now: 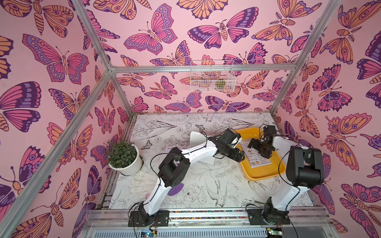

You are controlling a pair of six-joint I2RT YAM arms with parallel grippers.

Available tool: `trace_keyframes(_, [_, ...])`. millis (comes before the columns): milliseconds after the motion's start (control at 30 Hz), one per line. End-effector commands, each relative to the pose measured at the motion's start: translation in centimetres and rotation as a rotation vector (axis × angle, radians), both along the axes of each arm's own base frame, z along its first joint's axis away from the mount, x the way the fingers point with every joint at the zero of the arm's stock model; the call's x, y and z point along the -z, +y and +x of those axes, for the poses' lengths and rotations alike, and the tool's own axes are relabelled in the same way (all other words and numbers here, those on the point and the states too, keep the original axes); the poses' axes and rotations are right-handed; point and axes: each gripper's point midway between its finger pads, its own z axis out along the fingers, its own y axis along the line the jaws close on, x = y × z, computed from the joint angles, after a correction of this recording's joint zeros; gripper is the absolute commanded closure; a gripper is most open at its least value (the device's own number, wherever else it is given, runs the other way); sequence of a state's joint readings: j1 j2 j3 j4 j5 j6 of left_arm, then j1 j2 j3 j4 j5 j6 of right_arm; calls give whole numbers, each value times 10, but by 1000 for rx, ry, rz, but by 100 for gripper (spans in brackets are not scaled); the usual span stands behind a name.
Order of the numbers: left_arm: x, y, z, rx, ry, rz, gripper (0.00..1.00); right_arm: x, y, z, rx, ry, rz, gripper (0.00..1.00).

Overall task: Replace the menus in the menu holders
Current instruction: Pick up the menu from the storage box.

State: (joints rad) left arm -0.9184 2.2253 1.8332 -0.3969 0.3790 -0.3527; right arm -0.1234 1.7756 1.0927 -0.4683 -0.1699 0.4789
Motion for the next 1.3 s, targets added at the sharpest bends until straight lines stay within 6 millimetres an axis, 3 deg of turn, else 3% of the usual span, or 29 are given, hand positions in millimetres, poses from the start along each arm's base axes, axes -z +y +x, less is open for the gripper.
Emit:
trace_keyframes(0, [8,1,-2,9,29,15,4,-9,28,-8,-15,30,130,1])
trace_keyframes(133, [-1,3,-3,11,20,8,4,-30,1,20,-62,-38,-55,2])
trace_keyframes(333, [-5,15,-14,-8,48,20,5,-20,-23,63,-132,-41,-261,13])
trace_keyframes(533, [-8,27,-18,-26,37,40,5,-5,-24,84,-136,16,-346,16])
trace_keyframes(700, [-1,30,-33,-7,32,67,5,3,-18,94,-125,45,-384,14])
trace_keyframes(800, [3,30,-43,6,43,81,5,6,-17,90,-154,82,-422,15])
trace_keyframes(1067, [12,22,-77,35,105,111,5,5,-23,40,-239,213,-440,23])
trace_keyframes(1200, [12,21,-75,4,104,117,6,8,-25,18,-241,256,-387,27])
trace_keyframes(1267, [9,19,-73,3,96,112,6,4,-26,15,-222,236,-373,24])
